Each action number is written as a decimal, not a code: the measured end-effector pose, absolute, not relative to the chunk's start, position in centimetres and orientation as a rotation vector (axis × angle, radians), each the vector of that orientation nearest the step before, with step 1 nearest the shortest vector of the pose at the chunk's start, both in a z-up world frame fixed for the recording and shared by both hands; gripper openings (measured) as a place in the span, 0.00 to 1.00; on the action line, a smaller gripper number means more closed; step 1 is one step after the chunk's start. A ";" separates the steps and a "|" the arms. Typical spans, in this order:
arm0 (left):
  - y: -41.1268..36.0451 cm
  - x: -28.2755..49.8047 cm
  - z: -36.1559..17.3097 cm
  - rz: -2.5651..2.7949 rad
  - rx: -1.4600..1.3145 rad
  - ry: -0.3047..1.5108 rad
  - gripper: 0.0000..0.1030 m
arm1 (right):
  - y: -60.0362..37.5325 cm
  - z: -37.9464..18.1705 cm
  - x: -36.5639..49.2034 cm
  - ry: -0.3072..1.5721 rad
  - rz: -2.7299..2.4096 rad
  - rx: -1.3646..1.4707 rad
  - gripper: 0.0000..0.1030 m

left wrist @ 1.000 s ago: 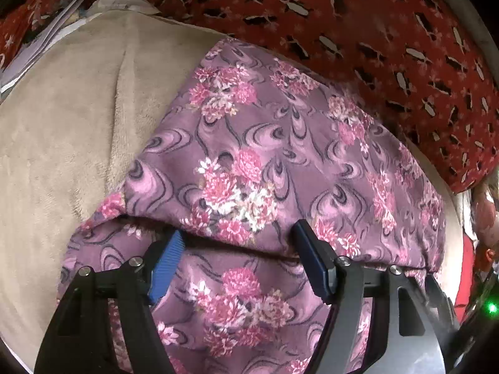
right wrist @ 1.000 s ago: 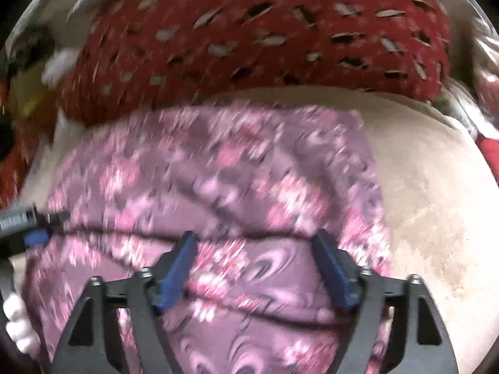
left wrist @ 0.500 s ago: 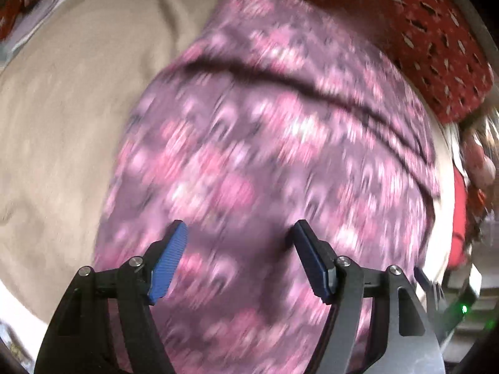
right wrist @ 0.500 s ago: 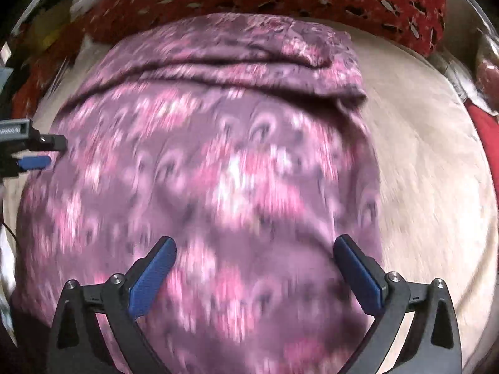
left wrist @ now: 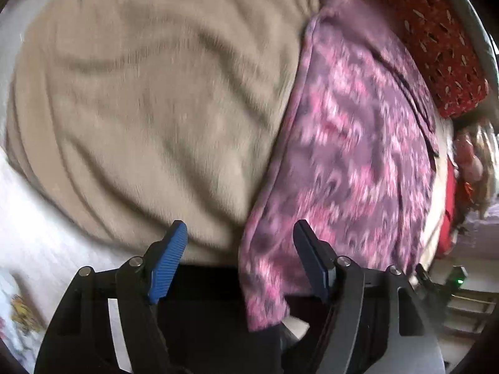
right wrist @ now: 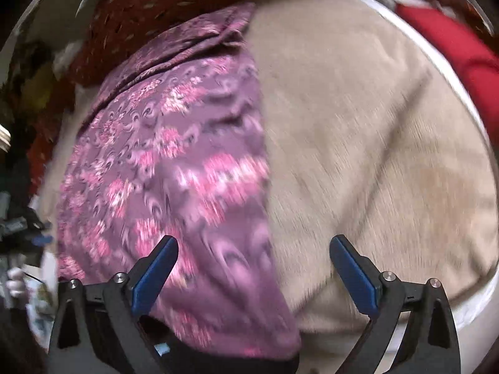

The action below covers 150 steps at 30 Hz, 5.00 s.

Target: Fold small clothes

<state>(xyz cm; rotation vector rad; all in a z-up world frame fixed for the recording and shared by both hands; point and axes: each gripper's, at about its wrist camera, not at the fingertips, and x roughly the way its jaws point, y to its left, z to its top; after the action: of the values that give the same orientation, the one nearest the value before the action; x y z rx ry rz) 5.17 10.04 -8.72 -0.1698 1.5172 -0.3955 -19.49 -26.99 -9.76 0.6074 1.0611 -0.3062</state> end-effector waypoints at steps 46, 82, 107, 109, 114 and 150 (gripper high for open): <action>6.9 9.9 0.5 -0.777 -0.594 1.294 0.07 | -29.9 0.3 -18.7 0.496 0.095 1.017 0.09; -7.9 40.2 -5.7 -0.571 -0.720 1.407 0.07 | -49.7 -7.7 7.0 0.402 -0.078 1.332 0.23; -12.3 37.3 -4.8 -0.548 -0.543 1.404 0.42 | -47.1 -7.2 11.7 0.504 -0.208 1.147 0.42; -11.4 35.8 -3.8 -0.544 -0.457 1.361 0.42 | -48.1 -6.2 9.6 0.501 -0.251 1.087 0.46; -10.3 28.6 -2.2 -0.517 -0.310 1.227 0.43 | -48.8 -7.2 7.3 0.596 -0.300 1.043 0.50; -8.6 25.9 -2.3 -0.371 -0.138 1.138 0.54 | -39.2 -1.3 -2.1 0.593 -0.423 0.725 0.17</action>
<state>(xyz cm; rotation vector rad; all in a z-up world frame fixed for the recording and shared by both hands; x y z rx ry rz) 25.92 -8.60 -2.31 -0.1384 1.1384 -0.3708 -2.13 -39.18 -1.26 0.7246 0.5932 -0.4230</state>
